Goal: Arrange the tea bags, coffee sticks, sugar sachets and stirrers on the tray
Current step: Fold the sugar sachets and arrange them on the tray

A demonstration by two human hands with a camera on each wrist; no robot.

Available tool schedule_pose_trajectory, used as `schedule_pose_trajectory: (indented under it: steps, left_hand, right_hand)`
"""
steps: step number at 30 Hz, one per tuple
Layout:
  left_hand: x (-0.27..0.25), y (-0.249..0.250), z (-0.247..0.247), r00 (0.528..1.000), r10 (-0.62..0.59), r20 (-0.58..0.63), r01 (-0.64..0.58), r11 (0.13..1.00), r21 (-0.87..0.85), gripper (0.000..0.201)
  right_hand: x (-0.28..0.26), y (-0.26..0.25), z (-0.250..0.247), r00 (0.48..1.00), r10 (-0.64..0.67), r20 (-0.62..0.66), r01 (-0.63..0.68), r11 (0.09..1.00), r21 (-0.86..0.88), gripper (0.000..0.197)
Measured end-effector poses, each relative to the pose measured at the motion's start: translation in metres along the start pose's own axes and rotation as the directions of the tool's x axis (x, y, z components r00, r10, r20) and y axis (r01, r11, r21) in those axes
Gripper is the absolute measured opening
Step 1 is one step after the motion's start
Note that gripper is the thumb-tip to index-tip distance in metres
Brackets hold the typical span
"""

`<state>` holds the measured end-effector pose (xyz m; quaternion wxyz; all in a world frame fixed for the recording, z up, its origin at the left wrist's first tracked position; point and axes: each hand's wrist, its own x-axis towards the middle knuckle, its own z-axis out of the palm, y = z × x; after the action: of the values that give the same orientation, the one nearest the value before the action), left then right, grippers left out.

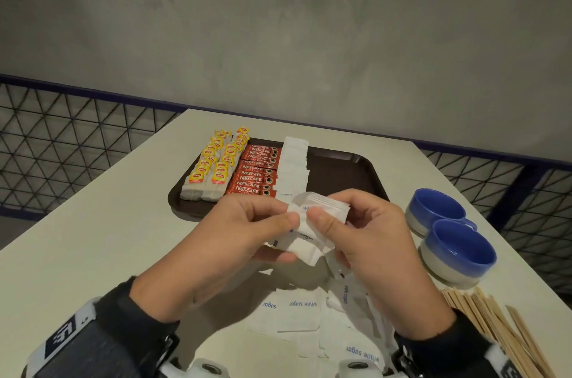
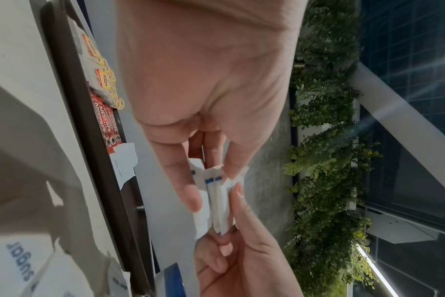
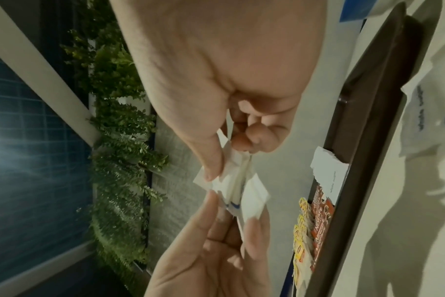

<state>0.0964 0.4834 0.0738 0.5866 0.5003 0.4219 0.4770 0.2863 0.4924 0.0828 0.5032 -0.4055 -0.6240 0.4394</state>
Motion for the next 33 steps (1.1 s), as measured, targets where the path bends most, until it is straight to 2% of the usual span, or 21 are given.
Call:
schedule_pose_trajectory:
  steps: [3,12,15,18,20,22,25,27,33]
  left_hand:
    - [0.001,-0.004,-0.001,1.0,0.017,0.002,-0.017,0.998,0.053,0.016]
    - [0.003,-0.008,-0.001,0.995,0.101,-0.024,-0.1,0.994,0.035,0.018]
    - [0.004,-0.007,-0.002,0.99,0.13,-0.048,-0.128,0.991,0.046,0.019]
    - [0.004,-0.005,-0.004,0.988,0.142,-0.062,-0.14,0.99,0.032,0.018]
    - [0.004,-0.005,-0.005,0.985,0.155,-0.07,-0.154,0.988,0.008,0.024]
    - [0.005,-0.004,-0.006,0.984,0.168,-0.065,-0.17,0.985,-0.026,0.039]
    - [0.004,-0.003,-0.006,0.982,0.182,-0.041,-0.183,0.982,-0.037,0.057]
    - [0.004,-0.003,-0.007,0.981,0.19,-0.039,-0.191,0.981,-0.037,0.06]
    - [0.002,0.0,-0.003,0.967,0.213,-0.144,-0.221,0.974,-0.043,0.032]
  right_hand:
    - [0.0,0.001,0.002,1.0,0.0,0.006,0.0,1.0,-0.03,0.01]
    - [0.0,0.001,0.003,1.0,0.016,0.021,-0.015,0.999,-0.033,0.011]
    - [0.0,-0.001,0.002,0.999,-0.044,-0.007,0.042,0.984,-0.171,0.003]
    - [0.003,-0.005,0.0,0.997,-0.079,-0.008,0.074,0.962,-0.261,0.01]
    - [0.005,-0.006,-0.001,0.997,-0.075,-0.002,0.071,0.955,-0.288,0.011]
    - [0.008,-0.006,0.001,0.998,-0.066,0.003,0.064,0.952,-0.298,0.013]
    - [0.009,-0.006,0.006,0.999,-0.029,-0.025,0.02,0.948,-0.318,0.03]
    - [0.009,-0.009,0.009,0.999,-0.015,-0.03,0.003,0.937,-0.35,0.038]
    - [0.012,-0.019,0.012,0.999,-0.034,-0.005,0.029,0.905,-0.425,0.041]
